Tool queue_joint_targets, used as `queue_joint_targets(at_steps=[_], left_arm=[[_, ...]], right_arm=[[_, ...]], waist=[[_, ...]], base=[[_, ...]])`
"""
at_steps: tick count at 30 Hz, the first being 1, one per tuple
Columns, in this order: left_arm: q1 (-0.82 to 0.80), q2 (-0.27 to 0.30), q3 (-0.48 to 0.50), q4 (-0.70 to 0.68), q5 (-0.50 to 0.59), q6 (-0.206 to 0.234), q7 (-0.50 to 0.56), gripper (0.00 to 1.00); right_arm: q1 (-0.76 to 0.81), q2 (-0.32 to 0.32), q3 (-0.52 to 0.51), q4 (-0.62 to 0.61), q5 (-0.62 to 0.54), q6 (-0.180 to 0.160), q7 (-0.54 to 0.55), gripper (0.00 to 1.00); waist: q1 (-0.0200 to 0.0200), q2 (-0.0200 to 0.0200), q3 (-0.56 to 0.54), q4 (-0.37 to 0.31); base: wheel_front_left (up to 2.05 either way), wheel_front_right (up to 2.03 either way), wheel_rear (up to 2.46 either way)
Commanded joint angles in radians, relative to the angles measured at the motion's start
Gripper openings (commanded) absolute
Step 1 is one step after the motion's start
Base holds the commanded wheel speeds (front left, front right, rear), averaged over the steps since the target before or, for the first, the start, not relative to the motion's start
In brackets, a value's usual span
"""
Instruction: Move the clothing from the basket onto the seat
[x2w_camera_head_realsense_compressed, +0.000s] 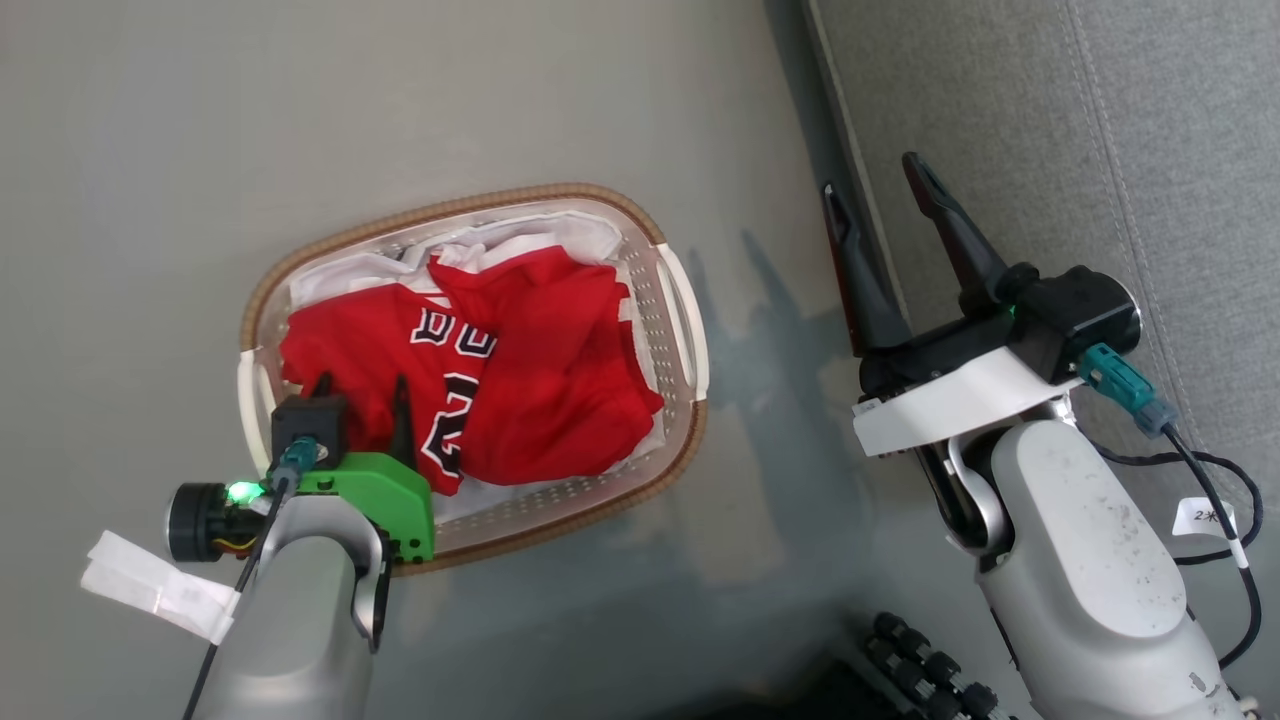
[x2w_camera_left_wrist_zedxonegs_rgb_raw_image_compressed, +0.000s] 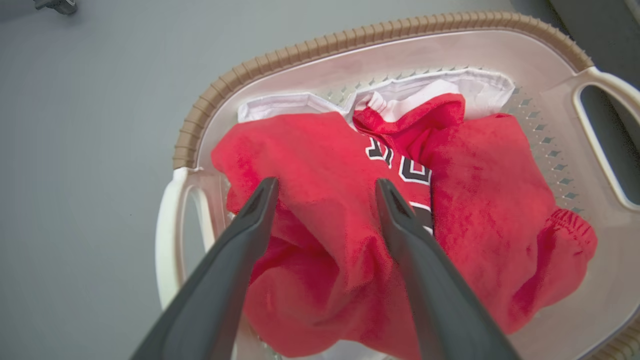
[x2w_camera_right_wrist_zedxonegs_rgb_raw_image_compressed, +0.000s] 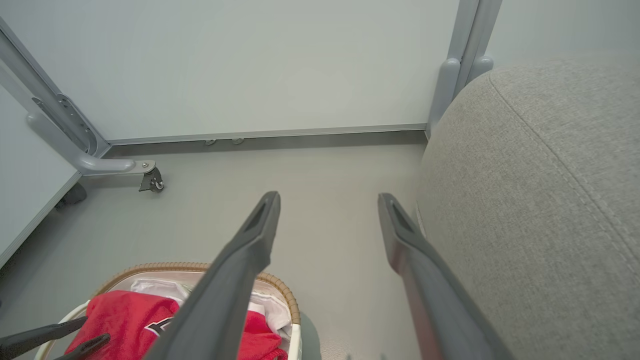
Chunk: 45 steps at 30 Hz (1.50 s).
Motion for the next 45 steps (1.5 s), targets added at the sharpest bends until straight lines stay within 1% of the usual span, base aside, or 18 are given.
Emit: queue_joint_targets(at_steps=[1,6,11,16,23,31,34,38,40,41,42,43,44,45], left_arm=[[-0.027,0.012,0.009,0.019,-0.002,0.009,0.0,1.0],[-0.054,0.022,0.022,0.077,0.001,0.03,0.0,1.0],[-0.09,0.025,0.019,0.137,0.007,0.039,0.0,1.0],[-0.128,0.031,-0.017,0.196,0.04,0.032,0.0,1.0],[-0.203,0.045,-0.088,0.306,0.098,0.035,0.015,1.0],[-0.249,0.068,-0.133,0.348,0.127,0.044,0.023,1.0],[-0.255,0.078,-0.141,0.357,0.132,0.048,0.029,1.0],[-0.254,0.085,-0.169,0.368,0.148,0.04,0.039,1.0],[-0.253,0.091,-0.169,0.371,0.143,0.047,0.04,1.0],[-0.252,0.092,-0.168,0.371,0.14,0.052,0.04,0.97],[-0.252,0.093,-0.169,0.371,0.138,0.053,0.041,0.71],[-0.251,0.093,-0.174,0.372,0.139,0.051,0.04,0.4],[-0.25,0.093,-0.174,0.372,0.137,0.049,0.039,0.0],[-0.249,0.093,-0.175,0.373,0.134,0.048,0.036,0.0]], right_arm=[[-0.012,0.002,0.004,-0.004,0.007,0.0,-0.004,1.0],[-0.023,0.006,0.005,-0.008,0.014,0.0,-0.004,1.0],[-0.031,0.008,0.01,-0.01,0.028,0.0,-0.004,1.0],[-0.036,0.008,0.021,-0.015,0.046,0.0,-0.004,1.0],[-0.042,0.007,0.039,-0.025,0.063,0.0,-0.004,1.0],[-0.051,0.007,0.064,-0.042,0.085,-0.001,-0.004,1.0],[-0.056,0.007,0.07,-0.044,0.098,0.0,-0.004,1.0],[-0.061,0.007,0.071,-0.049,0.108,-0.001,-0.004,1.0],[-0.061,0.007,0.069,-0.049,0.115,-0.001,-0.004,1.0],[-0.061,0.008,0.068,-0.049,0.117,0.0,-0.004,1.0],[-0.06,0.008,0.067,-0.048,0.116,0.0,-0.004,1.0],[-0.058,0.008,0.067,-0.046,0.117,0.0,-0.004,1.0],[-0.056,0.007,0.066,-0.044,0.117,0.0,-0.004,1.0],[-0.054,0.007,0.066,-0.043,0.117,0.0,-0.004,1.0]], waist=[[-0.0002,-0.0001,0.034,-0.035],[-0.0002,-0.0001,0.059,-0.055],[-0.0002,-0.0001,0.078,-0.063],[-0.0002,-0.0001,0.092,-0.069],[-0.0002,-0.0001,0.116,-0.081],[-0.0002,-0.0001,0.147,-0.103],[-0.0002,-0.0001,0.157,-0.116],[-0.0002,-0.0001,0.162,-0.13],[-0.0002,-0.0001,0.162,-0.134],[-0.0002,-0.0001,0.161,-0.135],[-0.0002,-0.0001,0.16,-0.135],[-0.0002,-0.0001,0.159,-0.135],[-0.0002,-0.0001,0.157,-0.135],[-0.0002,-0.0001,0.155,-0.134]], base=[[0.0,0.0,0.0],[0.0,0.0,0.0],[0.0,0.0,0.0],[0.0,0.0,0.0],[0.0,0.0,0.0],[0.0,0.0,0.0],[0.0,0.0,0.0],[0.0,0.0,0.0],[0.0,0.0,0.0],[0.0,0.0,0.0],[0.0,0.0,0.0],[0.0,0.0,0.0],[0.0,0.0,0.0],[0.0,0.0,0.0]])
